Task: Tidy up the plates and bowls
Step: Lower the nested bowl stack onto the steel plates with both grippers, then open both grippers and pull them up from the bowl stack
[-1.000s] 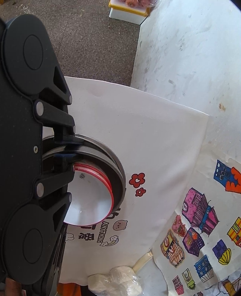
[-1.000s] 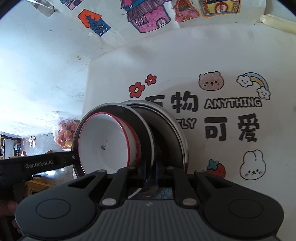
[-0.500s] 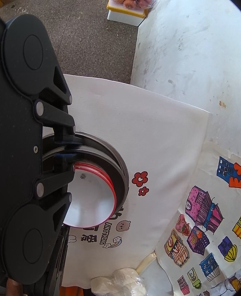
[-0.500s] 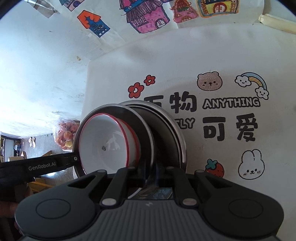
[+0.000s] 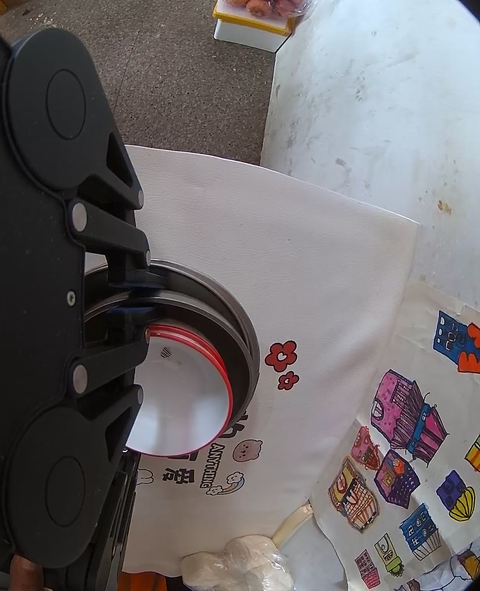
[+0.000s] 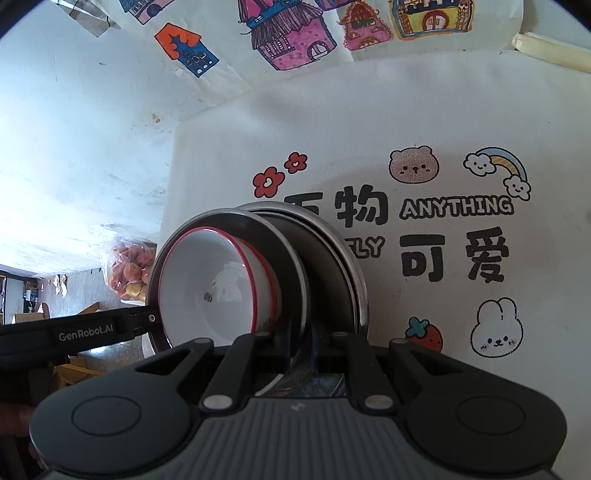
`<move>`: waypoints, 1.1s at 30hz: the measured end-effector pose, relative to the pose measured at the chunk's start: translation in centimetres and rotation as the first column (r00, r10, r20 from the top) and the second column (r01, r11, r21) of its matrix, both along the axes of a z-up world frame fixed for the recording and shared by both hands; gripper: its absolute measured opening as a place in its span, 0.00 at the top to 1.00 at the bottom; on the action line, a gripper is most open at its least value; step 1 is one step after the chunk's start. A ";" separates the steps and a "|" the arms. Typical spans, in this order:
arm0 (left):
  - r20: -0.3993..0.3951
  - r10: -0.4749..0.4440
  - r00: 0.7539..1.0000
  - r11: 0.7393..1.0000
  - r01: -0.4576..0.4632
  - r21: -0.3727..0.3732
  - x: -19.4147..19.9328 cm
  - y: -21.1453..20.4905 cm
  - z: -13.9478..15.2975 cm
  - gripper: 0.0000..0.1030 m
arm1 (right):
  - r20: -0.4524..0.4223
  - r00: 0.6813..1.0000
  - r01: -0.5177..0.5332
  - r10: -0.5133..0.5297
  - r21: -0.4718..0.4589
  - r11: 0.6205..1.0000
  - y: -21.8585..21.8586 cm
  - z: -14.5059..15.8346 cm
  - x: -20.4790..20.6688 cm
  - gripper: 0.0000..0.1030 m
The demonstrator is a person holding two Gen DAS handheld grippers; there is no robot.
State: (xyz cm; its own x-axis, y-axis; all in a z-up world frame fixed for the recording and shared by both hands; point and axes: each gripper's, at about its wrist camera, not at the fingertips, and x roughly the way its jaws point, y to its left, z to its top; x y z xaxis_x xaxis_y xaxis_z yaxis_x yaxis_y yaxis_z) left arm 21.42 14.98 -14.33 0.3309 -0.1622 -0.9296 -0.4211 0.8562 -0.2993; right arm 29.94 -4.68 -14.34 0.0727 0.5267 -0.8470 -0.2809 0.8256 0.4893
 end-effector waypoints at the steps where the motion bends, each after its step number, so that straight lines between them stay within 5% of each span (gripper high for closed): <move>1: 0.000 0.001 1.000 1.000 -0.001 -0.001 0.0 0.0 0.0 0.92 | 0.001 1.000 0.001 -0.001 0.000 1.000 0.0 0.0 0.0 0.88; 24: 0.023 0.029 0.999 0.999 -0.030 0.026 -0.2 0.3 0.7 0.85 | 0.063 0.998 0.014 -0.014 -0.005 1.000 -0.4 0.9 -0.5 0.86; 28: 0.028 0.040 0.999 0.998 -0.042 0.040 -0.5 0.1 0.9 0.82 | 0.084 0.996 0.021 -0.020 -0.011 1.000 -0.8 1.2 -0.6 0.79; 30: 0.024 0.055 0.998 0.996 -0.056 0.071 -0.6 0.0 1.1 0.62 | 0.093 0.995 0.033 -0.031 -0.015 0.999 -1.0 1.4 -0.7 0.74; 33: 0.027 0.069 0.997 0.990 -0.072 0.119 -1.1 0.0 1.3 0.51 | 0.115 0.992 0.050 -0.048 -0.010 0.999 -1.5 1.8 -1.0 0.70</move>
